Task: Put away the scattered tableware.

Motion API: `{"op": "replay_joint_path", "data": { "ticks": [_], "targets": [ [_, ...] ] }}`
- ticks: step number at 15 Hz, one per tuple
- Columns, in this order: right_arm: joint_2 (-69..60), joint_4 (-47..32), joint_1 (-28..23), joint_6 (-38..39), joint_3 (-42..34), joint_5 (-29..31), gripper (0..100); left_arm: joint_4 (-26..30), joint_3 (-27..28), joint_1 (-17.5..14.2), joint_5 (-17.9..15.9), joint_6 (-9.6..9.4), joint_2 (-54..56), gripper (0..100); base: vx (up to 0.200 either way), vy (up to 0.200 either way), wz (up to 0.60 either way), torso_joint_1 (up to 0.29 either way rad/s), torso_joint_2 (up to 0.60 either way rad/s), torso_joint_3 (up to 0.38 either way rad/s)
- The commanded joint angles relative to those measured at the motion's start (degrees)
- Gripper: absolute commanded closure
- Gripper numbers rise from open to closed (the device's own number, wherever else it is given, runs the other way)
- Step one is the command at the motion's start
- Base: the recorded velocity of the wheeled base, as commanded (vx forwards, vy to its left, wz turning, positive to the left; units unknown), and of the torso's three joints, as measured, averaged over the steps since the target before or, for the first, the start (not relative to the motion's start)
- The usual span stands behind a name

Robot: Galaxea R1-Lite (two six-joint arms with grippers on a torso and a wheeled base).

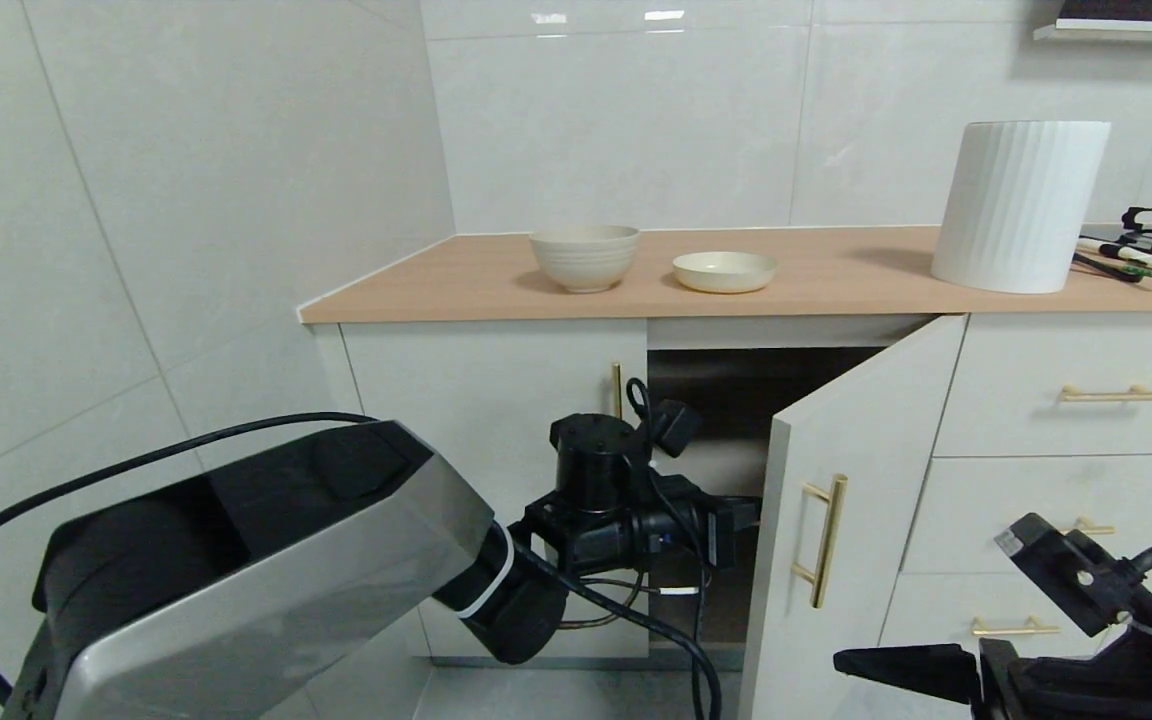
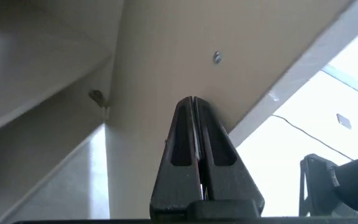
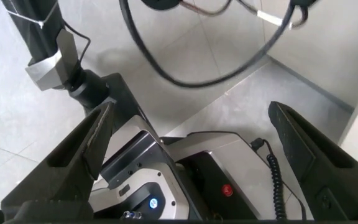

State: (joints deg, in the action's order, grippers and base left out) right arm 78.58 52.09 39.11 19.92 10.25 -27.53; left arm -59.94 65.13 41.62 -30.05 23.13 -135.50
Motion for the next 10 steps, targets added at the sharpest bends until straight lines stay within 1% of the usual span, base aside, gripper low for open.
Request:
{"op": "replay_joint_path", "data": {
  "ticks": [1, 2, 4, 5, 6, 9, 10],
  "targets": [
    [-0.71, 0.03, 0.0, -0.06, -0.06, -0.07, 0, 1.67, 0.78, 1.27, -0.1, -0.01, 0.23, 100, 0.0, 0.0, 0.0, 0.0, 0.0, 0.0],
    [-0.97, 0.03, 0.09, -0.06, -0.14, -0.16, 0, 2.11, 0.78, 2.77, -0.1, -0.19, 1.73, 100, 0.0, 0.0, 0.0, 0.0, 0.0, 0.0],
    [-4.84, -0.41, 2.03, 0.12, -0.14, -0.25, 0, 3.78, -5.37, 11.2, -0.54, -0.27, 11.22, 100, 0.0, 0.0, 0.0, 0.0, 0.0, 0.0],
    [-6.69, -0.59, 3.17, 0.12, -0.14, -0.16, 0, 7.12, -7.74, 14.89, -0.62, -0.27, 15.53, 100, 0.0, 0.0, 0.0, 0.0, 0.0, 0.0],
    [-8.0, -1.11, 3.34, 0.12, -0.14, -0.25, 0, 10.11, -8.88, 17.0, -0.71, -0.27, 18.52, 100, 0.0, 0.0, 0.0, 0.0, 0.0, 0.0],
    [-8.8, -2.34, 3.43, 0.12, -0.06, -0.16, 0, 10.63, -9.68, 16.74, -0.54, -0.27, 19.39, 100, 0.0, 0.0, 0.0, 0.0, 0.0, 0.0],
    [-8.36, -2.34, 3.34, 0.12, 0.29, 0.02, 0, 10.55, -12.58, 12.43, -0.27, -0.27, 21.68, 100, 0.0, 0.0, 0.0, 0.0, 0.0, 0.0]
  ]
}}
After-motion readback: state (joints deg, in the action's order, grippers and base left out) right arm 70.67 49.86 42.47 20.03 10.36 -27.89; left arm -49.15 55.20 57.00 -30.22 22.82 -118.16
